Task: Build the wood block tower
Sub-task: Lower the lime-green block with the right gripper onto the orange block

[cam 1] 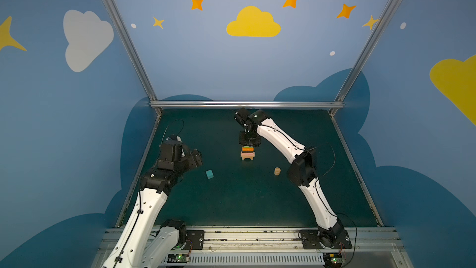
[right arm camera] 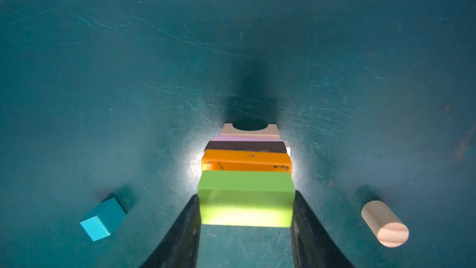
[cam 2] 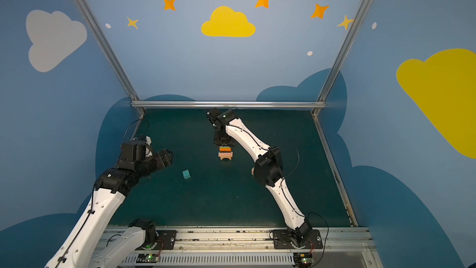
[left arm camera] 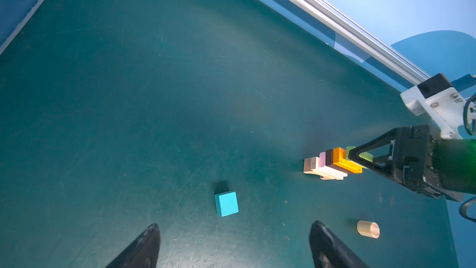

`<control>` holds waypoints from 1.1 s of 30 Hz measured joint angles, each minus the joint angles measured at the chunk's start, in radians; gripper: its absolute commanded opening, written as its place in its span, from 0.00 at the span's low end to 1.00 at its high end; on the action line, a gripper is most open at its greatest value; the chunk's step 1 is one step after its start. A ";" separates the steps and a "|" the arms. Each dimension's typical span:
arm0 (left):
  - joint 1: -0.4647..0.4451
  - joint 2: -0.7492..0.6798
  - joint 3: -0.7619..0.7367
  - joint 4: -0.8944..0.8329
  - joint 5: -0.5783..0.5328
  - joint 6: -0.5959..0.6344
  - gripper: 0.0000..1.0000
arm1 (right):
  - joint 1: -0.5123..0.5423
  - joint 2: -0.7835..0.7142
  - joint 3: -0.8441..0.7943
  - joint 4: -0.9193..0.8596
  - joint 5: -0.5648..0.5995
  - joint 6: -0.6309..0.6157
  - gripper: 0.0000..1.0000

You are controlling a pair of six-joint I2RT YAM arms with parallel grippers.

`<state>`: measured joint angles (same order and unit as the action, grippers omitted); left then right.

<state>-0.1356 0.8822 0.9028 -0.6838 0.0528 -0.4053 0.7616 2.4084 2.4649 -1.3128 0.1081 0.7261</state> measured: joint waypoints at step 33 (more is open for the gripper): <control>0.000 -0.002 0.000 0.000 0.007 0.000 0.90 | 0.001 0.007 0.000 0.002 -0.001 0.003 0.55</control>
<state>-0.1356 0.8806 0.9028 -0.6834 0.0597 -0.4053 0.7628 2.4157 2.4649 -1.3113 0.1074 0.7296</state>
